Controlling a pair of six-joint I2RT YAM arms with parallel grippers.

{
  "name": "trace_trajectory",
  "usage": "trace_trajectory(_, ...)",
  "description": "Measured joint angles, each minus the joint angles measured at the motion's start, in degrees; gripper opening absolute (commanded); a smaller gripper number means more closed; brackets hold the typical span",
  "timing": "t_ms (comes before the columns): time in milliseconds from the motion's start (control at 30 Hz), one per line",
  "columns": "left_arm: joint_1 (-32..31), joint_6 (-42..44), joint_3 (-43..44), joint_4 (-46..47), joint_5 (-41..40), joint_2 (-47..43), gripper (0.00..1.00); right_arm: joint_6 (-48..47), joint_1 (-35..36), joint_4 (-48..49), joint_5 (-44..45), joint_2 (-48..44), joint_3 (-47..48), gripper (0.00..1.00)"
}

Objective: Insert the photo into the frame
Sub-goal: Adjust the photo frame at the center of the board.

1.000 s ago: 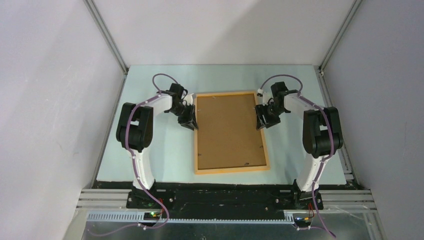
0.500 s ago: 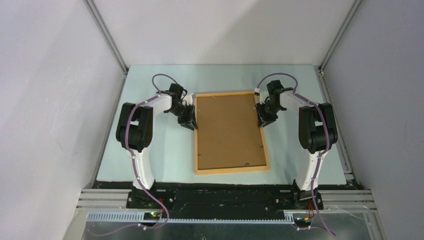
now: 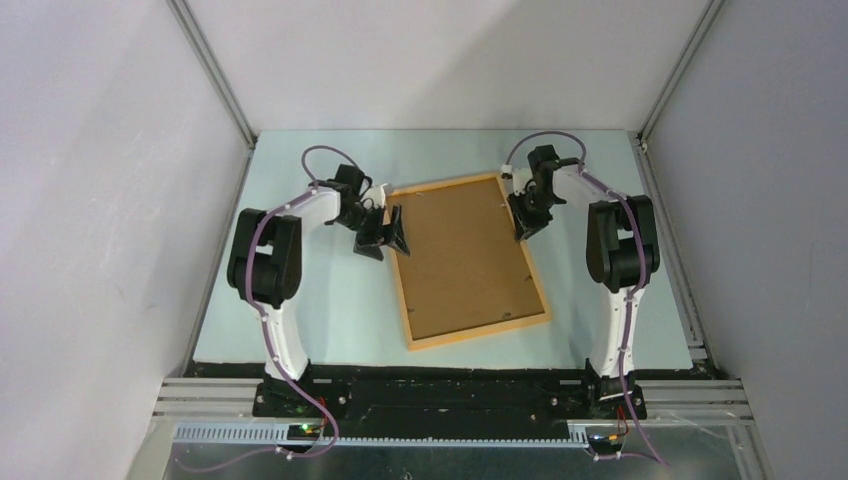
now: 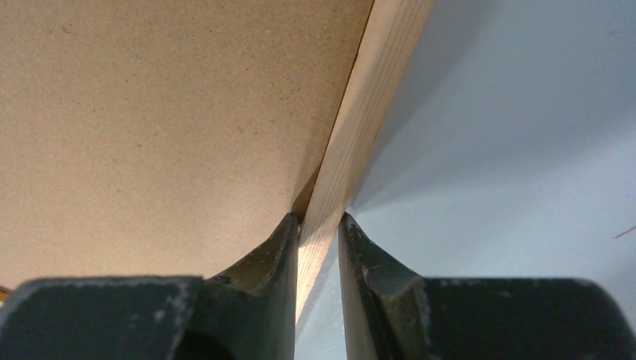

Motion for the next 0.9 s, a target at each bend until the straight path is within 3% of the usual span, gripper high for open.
trace_trajectory(600, 3.6, 6.8, 9.4, -3.2, -11.6, -0.3, 1.0, -27.3, -1.6, -15.2, 1.7, 12.8, 22.3, 0.0)
trace_trajectory(900, 3.2, 7.1, 18.3, -4.0, -15.4, 6.0, 1.0, -36.5, 1.0, -19.2, 3.1, 15.3, 27.1, 0.0)
